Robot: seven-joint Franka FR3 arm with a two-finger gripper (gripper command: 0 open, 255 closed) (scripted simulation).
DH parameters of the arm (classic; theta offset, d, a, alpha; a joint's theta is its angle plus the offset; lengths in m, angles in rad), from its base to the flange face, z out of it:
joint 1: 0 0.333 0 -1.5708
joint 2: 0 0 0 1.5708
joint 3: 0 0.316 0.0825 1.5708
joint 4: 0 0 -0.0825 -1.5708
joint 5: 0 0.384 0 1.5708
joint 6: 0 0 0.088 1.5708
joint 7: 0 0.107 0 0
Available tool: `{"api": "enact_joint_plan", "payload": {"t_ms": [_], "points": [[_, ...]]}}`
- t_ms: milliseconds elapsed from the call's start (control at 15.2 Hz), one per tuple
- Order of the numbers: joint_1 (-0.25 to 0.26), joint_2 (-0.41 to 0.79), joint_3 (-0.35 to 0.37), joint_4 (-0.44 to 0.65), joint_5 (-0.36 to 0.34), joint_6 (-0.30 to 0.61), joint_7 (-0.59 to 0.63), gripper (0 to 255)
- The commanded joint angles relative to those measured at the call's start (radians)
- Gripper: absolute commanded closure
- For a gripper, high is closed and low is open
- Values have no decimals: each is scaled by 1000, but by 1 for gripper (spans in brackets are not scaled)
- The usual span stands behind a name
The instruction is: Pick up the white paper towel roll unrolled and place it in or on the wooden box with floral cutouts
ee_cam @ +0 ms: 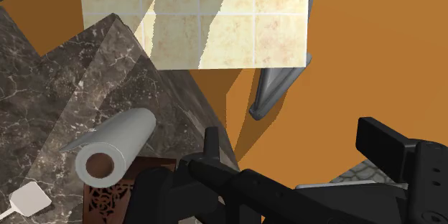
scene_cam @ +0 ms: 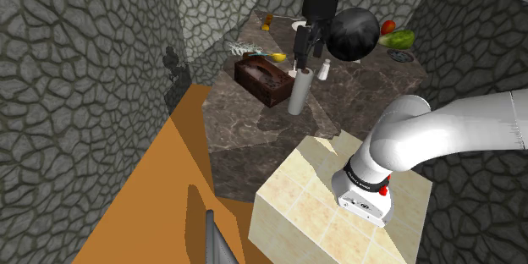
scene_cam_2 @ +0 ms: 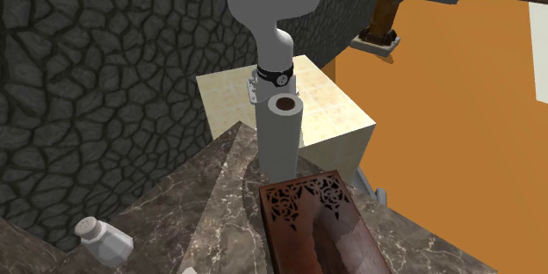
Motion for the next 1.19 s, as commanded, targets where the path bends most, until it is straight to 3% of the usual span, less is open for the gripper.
{"api": "enact_joint_plan", "payload": {"t_ms": [0,594,1122], "points": [[0,0,0,0,0,0,0,0],[-57,20,-115,-189,-143,298,-179,0],[-114,156,-234,-262,-250,603,-322,0]]}}
